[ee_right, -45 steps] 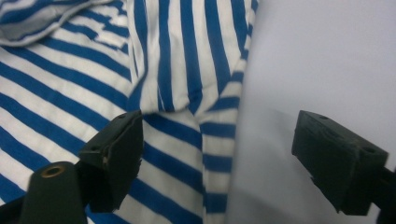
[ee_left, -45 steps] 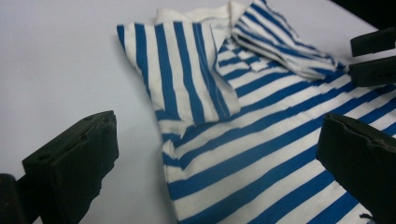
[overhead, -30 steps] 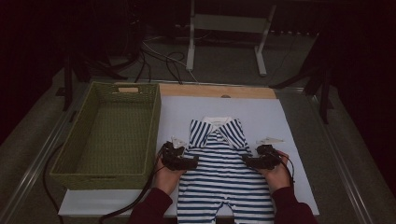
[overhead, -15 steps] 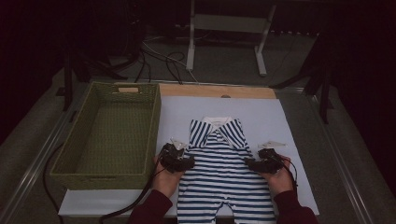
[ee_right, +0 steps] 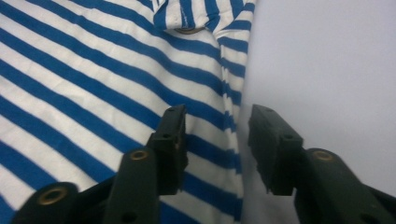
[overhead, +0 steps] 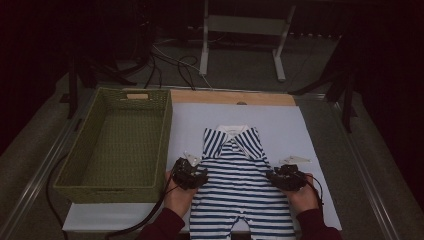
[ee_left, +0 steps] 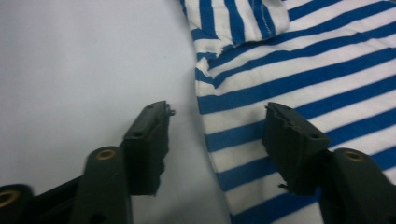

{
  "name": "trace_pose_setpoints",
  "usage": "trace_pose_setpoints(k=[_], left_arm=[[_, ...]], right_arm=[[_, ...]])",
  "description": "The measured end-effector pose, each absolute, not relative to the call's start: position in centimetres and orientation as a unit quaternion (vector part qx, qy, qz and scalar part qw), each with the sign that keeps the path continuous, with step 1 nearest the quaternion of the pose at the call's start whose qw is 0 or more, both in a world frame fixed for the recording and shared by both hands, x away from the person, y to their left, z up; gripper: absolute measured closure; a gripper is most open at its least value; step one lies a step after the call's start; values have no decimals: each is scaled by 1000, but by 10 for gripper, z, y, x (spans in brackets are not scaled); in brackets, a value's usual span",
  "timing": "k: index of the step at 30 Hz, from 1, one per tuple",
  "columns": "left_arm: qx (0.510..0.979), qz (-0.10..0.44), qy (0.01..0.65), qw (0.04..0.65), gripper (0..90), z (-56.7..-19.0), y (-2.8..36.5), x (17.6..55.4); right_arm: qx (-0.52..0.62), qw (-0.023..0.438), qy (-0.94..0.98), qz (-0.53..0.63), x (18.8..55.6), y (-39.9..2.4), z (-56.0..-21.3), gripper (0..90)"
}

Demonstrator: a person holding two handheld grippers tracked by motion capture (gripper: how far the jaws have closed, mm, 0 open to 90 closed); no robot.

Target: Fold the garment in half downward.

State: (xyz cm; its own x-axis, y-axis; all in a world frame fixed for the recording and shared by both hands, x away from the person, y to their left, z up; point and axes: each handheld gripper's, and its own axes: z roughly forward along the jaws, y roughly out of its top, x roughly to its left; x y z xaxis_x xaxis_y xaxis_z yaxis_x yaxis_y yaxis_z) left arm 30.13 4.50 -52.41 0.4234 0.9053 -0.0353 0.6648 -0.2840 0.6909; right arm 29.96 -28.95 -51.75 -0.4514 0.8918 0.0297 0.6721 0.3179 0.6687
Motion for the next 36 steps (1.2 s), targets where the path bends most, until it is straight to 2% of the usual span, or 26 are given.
trace_pose_setpoints(k=[6,15,18,20,21,36], left_arm=[[776,177,504,335,578,-524,49,299],[775,152,503,352,808,-524,52,296],[775,144,500,358,868,-525,53,296],[776,139,498,361,880,-525,55,296],[776,137,497,363,882,-525,55,296],[794,111,474,363,886,-522,60,284]], right_arm=[[497,170,791,313,293,-290,-517,684],[501,165,789,315,288,-290,-517,731],[501,164,790,312,287,-290,-516,781],[500,163,792,312,286,-290,-516,863],[498,161,793,311,285,-290,-515,870],[496,154,799,303,263,-302,-512,878]])
